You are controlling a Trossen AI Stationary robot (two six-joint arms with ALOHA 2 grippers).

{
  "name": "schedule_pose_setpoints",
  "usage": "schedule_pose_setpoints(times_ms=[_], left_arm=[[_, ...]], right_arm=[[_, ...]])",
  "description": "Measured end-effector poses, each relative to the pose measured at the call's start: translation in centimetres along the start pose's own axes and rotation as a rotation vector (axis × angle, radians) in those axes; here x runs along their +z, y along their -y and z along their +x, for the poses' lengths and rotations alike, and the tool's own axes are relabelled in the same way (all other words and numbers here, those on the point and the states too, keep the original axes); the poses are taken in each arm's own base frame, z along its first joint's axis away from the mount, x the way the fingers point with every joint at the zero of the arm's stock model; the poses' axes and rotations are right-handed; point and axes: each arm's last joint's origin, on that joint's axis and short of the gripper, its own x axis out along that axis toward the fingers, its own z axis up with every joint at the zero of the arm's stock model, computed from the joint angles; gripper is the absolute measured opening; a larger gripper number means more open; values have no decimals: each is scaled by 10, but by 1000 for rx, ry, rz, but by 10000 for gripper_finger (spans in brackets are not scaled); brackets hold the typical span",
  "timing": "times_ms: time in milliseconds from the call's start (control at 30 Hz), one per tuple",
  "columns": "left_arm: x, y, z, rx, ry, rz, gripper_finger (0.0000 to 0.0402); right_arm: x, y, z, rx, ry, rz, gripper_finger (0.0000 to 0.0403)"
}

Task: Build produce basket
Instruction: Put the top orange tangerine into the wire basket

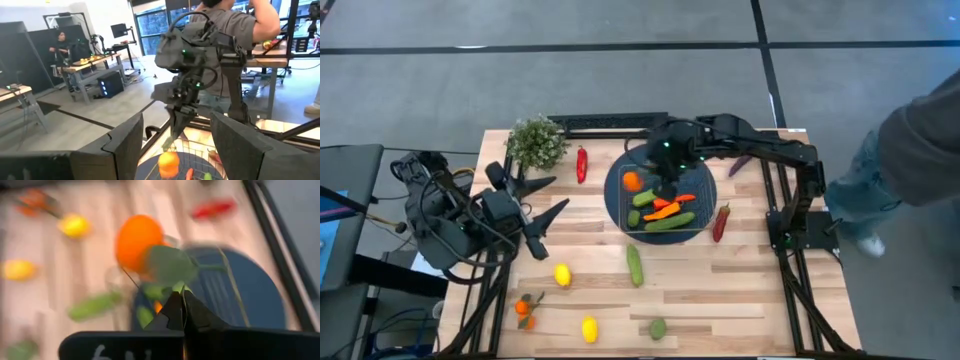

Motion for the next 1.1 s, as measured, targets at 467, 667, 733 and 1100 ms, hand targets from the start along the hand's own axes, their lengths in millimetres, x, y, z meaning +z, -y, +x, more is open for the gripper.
schedule_pose_setpoints(times_ms=[467,667,733,1100], left_arm=[[-12,-2,0,-24,-42,-26,218],[-15,-1,0,-76,-72,-46,218],[-16,-1,0,-83,-80,-43,218],[-22,-3,-1,-82,-107,-70,218]], right_arm=[[-37,-16,33,-276,-283,63,0],[-69,-19,76,-327,-437,89,0],[-78,-18,86,-342,-473,97,0],[-99,-17,128,-330,-422,120,0]])
